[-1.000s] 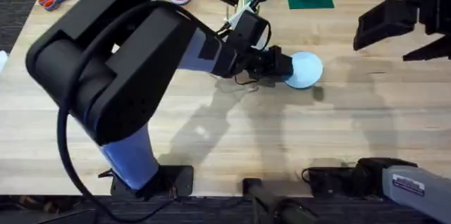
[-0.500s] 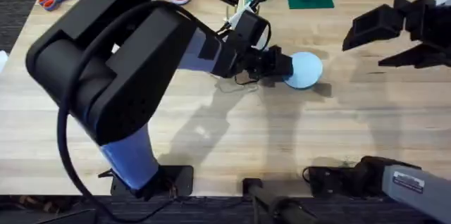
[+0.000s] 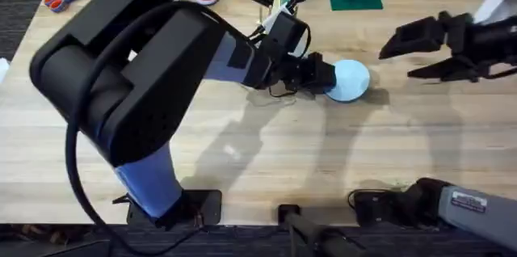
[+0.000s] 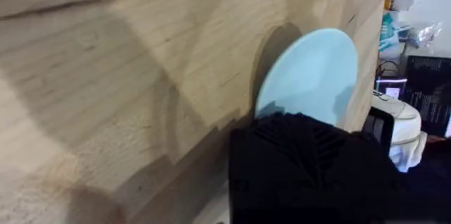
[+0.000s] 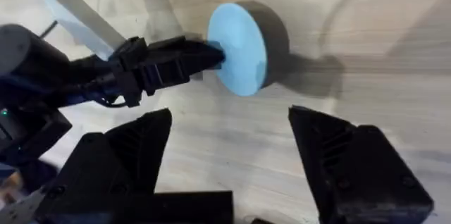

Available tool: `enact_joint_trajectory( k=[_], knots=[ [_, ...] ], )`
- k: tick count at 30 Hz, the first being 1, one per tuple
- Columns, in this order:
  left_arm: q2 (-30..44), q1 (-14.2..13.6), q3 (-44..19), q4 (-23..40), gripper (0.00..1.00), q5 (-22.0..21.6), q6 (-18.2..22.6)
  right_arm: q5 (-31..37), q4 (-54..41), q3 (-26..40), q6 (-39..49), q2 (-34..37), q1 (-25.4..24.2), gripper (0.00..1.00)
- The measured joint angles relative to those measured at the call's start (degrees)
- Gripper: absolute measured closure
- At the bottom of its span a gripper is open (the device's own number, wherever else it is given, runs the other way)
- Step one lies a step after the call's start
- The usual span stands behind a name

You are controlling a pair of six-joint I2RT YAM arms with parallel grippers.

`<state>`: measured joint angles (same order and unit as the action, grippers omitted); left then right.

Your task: Pick up the plates from the table one by one and place each into a slot on the dish rack.

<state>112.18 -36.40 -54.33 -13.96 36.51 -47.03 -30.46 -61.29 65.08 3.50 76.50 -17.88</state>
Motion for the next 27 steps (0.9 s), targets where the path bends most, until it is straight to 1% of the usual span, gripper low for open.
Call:
enact_joint_trajectory(
  k=[9,15,21,27],
  knots=[
    [-0.01,0.01,0.00,0.00,0.960,0.00,-0.01,-6.02,1.93,-0.35,5.58,13.21,-0.03,0.008],
    [0.00,0.02,0.00,0.00,0.960,0.00,0.00,-8.65,2.13,-0.40,9.06,19.68,-0.03,0.009],
    [-0.01,0.01,-0.03,0.20,0.960,0.00,-0.01,-9.51,4.18,-0.65,10.85,23.67,0.57,0.009],
    [-0.02,0.02,-0.20,0.66,0.960,0.04,0.00,-9.86,7.45,-1.18,11.57,25.01,3.82,0.010]
  ],
)
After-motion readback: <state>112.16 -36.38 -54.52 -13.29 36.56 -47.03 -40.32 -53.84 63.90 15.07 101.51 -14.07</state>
